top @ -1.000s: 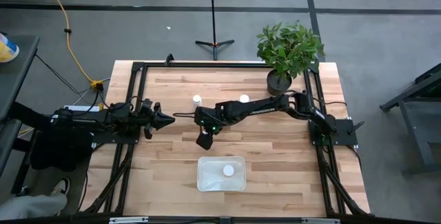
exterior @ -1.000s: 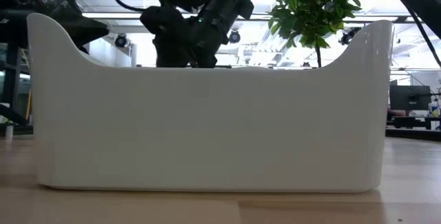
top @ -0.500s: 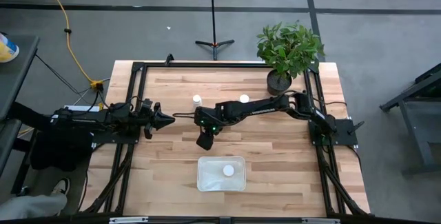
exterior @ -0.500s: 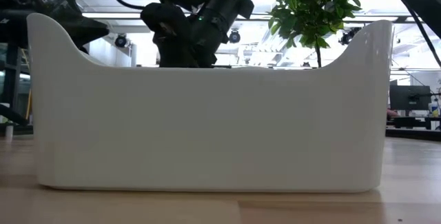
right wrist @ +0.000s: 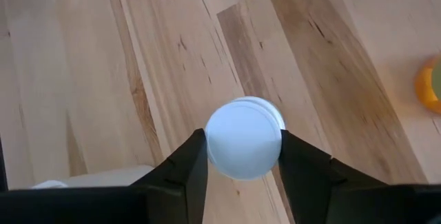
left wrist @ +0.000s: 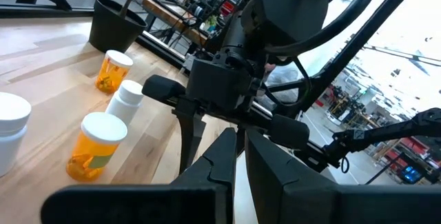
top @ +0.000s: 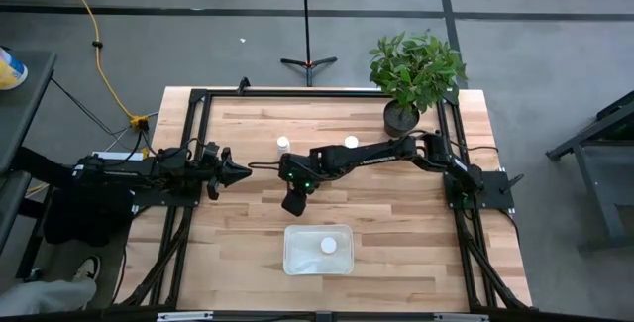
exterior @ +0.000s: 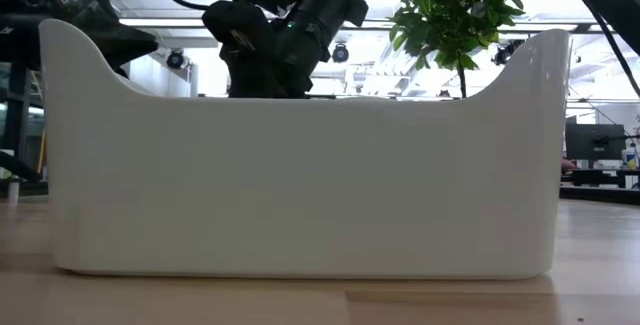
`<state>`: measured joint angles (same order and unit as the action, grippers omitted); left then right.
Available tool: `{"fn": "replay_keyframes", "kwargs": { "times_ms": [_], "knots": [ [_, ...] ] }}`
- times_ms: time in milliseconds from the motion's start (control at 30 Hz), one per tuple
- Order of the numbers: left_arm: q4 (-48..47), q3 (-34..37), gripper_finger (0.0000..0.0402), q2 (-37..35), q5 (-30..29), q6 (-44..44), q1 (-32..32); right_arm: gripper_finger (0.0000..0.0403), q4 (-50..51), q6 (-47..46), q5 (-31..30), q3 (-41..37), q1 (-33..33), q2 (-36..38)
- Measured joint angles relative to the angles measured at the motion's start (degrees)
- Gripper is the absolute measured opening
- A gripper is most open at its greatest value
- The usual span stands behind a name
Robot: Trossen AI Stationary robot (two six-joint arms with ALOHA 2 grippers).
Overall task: Pick and place pill bottles into a basket
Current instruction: Put the bottom white medicine bottle into the container
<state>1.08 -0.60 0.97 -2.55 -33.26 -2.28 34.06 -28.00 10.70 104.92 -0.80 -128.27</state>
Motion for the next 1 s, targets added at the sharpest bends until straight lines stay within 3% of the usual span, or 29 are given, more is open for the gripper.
{"fn": "replay_keyframes", "kwargs": {
  "times_ms": [500,1000],
  "knots": [
    [0.0,0.0,0.0067,0.0,0.0,0.0,0.0,0.0142,4.5,2.6,-2.9,5.3,0.0,0.0],
    [0.0,0.0,0.0067,0.0,0.0,0.0,0.0,0.0142,24.6,4.7,-7.3,21.2,-1.4,0.0]
  ]
}}
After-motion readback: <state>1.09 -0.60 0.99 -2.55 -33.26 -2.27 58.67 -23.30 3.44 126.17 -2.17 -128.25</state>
